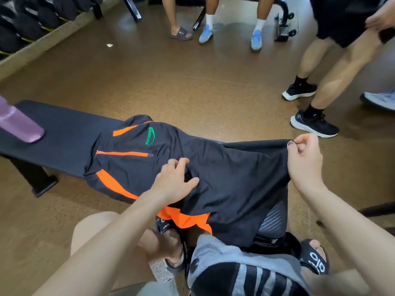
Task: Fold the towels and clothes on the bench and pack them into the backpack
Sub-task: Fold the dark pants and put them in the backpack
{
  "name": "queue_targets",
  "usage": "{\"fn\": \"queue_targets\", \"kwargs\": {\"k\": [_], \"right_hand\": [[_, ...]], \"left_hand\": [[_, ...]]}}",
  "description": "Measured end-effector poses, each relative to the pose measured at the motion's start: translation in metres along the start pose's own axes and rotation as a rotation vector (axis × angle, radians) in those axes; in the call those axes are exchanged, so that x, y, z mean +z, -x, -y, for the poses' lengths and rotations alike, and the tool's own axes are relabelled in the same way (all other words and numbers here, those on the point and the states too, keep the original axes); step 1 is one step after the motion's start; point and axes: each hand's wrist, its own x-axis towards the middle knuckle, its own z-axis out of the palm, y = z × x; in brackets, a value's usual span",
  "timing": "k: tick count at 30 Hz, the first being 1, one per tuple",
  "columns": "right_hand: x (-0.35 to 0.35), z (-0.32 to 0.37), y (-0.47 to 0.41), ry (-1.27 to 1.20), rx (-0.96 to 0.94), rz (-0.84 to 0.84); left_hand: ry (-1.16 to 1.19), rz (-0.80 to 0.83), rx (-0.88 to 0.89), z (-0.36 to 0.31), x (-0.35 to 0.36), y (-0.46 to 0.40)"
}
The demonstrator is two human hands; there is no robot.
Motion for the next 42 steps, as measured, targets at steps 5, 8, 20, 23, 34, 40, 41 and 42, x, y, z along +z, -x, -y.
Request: {"fn": "queue_targets", "kwargs": {"k": [5,8,20,23,34,40,41,42], "right_hand": [[0.0,-0.032,-0.032,0.461,0.301,0.378],[0.008,-0.021,-0.04,0.399,0.301,0.393],[0.043,-0.005,-0.05,0.041,0.203,0.036],[0.052,-0.019,-0.051,0.378,0.334,0.334],[0.176,0.069,-0.023,0.946,-0.453,0.223],[0.252,0.122,-0.026,0.788,-0.483,0.43],[0.267,0.13,-0.023,0.667,-0.403,0.567],[0.282,0.136,-0.019,0.558,-0.321,0.686]], "left_hand": [[-0.276,0.191,0.002,0.022,-0.002,-0.01],[-0.265,0.138,-0.052,0.042,-0.015,-0.015],[0.082,-0.247,-0.551,0.145,-0.039,-0.033],[0.173,-0.358,-0.644,0.149,-0.044,-0.03],[0.675,-0.614,-0.984,0.189,-0.057,-0.016],[0.628,-0.582,-0.906,0.208,-0.062,-0.022],[0.587,-0.618,-0.858,0.208,-0.064,-0.025],[0.557,-0.657,-0.801,0.208,-0.066,-0.029]]}}
